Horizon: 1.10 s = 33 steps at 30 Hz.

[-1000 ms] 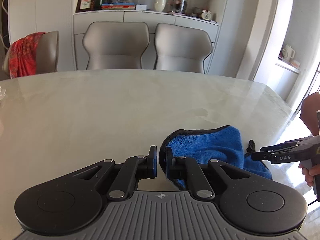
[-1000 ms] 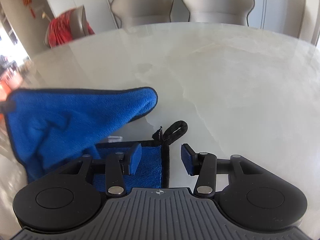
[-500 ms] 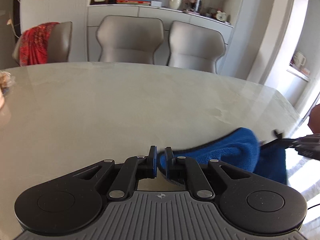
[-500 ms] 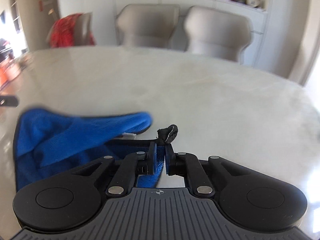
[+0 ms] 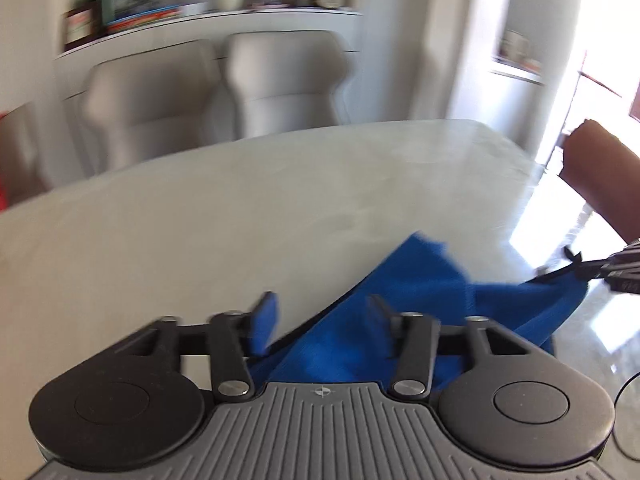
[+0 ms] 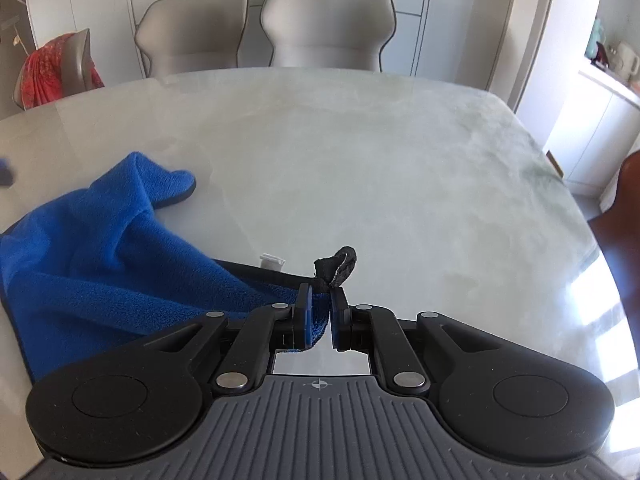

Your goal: Fold towel

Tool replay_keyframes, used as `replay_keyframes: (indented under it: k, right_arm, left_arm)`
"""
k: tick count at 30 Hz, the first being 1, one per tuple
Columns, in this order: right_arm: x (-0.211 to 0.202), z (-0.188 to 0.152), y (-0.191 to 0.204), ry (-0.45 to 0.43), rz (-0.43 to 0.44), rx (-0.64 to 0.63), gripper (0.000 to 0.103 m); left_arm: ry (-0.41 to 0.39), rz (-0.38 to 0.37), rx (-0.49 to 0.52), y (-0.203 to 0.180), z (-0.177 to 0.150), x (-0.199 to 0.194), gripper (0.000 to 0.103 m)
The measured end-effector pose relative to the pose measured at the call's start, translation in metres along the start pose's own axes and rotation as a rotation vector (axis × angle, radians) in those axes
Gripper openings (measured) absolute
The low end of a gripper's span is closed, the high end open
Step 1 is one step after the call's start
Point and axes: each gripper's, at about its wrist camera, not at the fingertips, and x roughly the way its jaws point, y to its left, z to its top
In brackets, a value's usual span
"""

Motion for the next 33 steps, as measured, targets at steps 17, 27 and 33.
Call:
replay_keyframes:
  k: [17, 27, 33]
  right_arm:
    - [0.006, -0.006, -0.008, 0.021, 0.060, 0.063, 0.011]
    - [0.003, 0.036, -0.003, -0.129, 0.107, 0.016, 0.011]
    - [0.037, 0.105, 0.027, -0.230, 0.092, -0.101, 0.011]
  left_arm:
    - [0.353, -0.121, 0.206, -0.059, 0.051, 0.136, 0.023]
    - [0.081, 0.061, -0.058, 0.009, 0.065, 0.075, 0.013]
    - [-0.066, 0.229, -0.114, 0.037, 0.066, 0.049, 0.013]
